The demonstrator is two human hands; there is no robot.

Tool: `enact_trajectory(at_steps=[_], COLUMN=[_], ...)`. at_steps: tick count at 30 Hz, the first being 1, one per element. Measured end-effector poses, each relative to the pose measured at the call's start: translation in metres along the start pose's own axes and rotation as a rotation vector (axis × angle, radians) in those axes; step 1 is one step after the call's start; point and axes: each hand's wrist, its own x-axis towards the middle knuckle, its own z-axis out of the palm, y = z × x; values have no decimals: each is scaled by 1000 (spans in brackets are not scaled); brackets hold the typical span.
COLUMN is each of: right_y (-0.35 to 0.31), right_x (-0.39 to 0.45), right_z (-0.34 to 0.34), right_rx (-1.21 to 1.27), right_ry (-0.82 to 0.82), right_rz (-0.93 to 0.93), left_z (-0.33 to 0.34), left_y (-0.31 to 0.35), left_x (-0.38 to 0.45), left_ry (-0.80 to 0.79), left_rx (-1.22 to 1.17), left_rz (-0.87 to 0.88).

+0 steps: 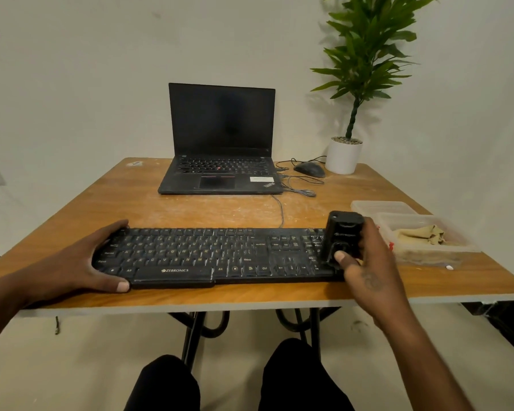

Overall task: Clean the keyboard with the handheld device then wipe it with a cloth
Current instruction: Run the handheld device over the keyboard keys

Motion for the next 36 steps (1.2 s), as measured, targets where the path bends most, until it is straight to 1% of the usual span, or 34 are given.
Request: enact_trajectory(at_steps=[4,6,7,9,11,13,15,19,21,23,26,28,30,34,36], right_y=[-6,-6,-4,3,8,8,4,-6,-7,-3,8,9,5,-5,-4], right_x=[2,6,7,9,10,11,12,13,16,19,25,26,23,21,24], right_z=[14,9,5,-4,-8,-4,8,24,20,11,0,1,11,32,29], right_rx=[20,44,72,100,70,30,31,15,43,69,6,-18,-22,-37,2], right_ry=[-151,-168,-150,-63,39,82,32,-169,-210,-155,19,72,33,-146,-158], right_rz=[-22,-13,5,41,74,63,28,-15,-3,31,51,48,17,-23,-2], left_z=[0,0,0,0,0,1,0,1,0,0,-1,-1,-1,0,0], left_y=[1,2,2,3,3,3,3,2,2,2,0,-2,-3,-2,-2], left_x=[1,1,0,0,0,0,0,0,0,0,1,2,2,1,1], left_ry=[11,11,8,4,3,-2,-1,-1,-10,-17,1,10,12,-1,-6], left_rx=[-6,-8,-9,-4,1,-5,-12,-28,-23,-13,-8,-10,-18,-30,-30], left_rz=[6,7,5,1,-3,-4,-1,0,-2,-2,11,23,30,28,26])
